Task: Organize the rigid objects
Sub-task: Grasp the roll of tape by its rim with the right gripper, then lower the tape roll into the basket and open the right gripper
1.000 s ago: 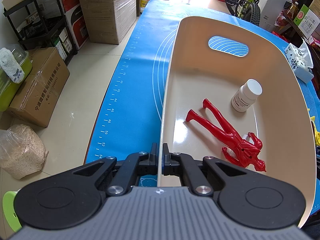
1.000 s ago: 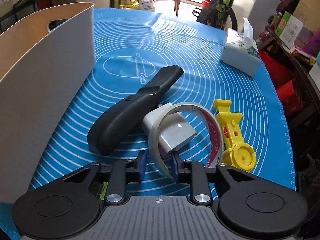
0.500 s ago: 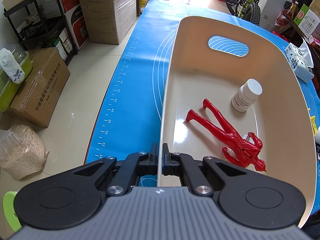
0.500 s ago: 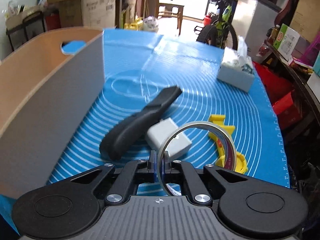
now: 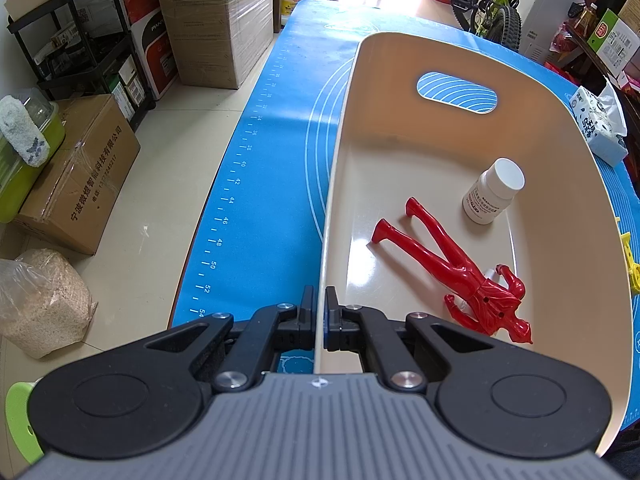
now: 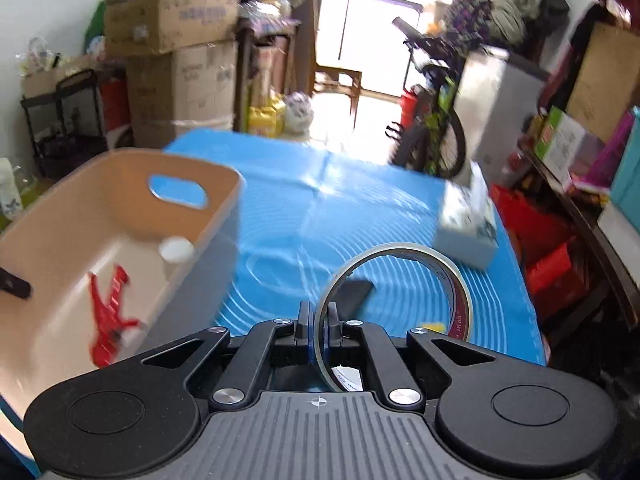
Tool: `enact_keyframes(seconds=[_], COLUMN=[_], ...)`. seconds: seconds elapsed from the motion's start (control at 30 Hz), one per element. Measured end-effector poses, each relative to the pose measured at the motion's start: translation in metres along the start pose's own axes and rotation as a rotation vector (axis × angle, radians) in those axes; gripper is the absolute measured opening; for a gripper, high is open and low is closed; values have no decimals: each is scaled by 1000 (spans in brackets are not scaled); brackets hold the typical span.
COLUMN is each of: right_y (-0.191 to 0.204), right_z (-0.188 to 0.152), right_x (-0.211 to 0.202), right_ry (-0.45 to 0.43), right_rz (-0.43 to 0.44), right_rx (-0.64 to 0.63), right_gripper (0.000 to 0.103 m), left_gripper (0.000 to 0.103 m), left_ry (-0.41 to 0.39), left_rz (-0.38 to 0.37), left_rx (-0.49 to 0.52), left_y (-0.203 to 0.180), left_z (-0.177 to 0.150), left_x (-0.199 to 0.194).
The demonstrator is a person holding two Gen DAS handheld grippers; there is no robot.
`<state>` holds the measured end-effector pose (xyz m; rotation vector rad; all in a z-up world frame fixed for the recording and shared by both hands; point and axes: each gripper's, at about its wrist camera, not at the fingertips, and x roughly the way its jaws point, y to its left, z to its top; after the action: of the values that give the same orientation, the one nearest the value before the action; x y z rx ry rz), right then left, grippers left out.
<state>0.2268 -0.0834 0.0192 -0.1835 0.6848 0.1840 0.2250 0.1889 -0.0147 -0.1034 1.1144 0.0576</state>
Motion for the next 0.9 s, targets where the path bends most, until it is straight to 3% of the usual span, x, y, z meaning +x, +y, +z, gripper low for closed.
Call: enact_keyframes(seconds=[0.3,0.67,0.9], right_y=[52,116,144], right_z=[39,35,27], right_x=[0,23,43], right_ry=[-59,8,105], right_rz=[140,247,293], right_rx=[-86,-209,-229], right_gripper=[16,17,18], left_gripper=[5,4,4], left_ry=[0,0,0], left_rz=[2,5,6], left_rx=[2,4,5], left_y=[0,0,0], left_z=[0,0,0], left_x=[0,1,0])
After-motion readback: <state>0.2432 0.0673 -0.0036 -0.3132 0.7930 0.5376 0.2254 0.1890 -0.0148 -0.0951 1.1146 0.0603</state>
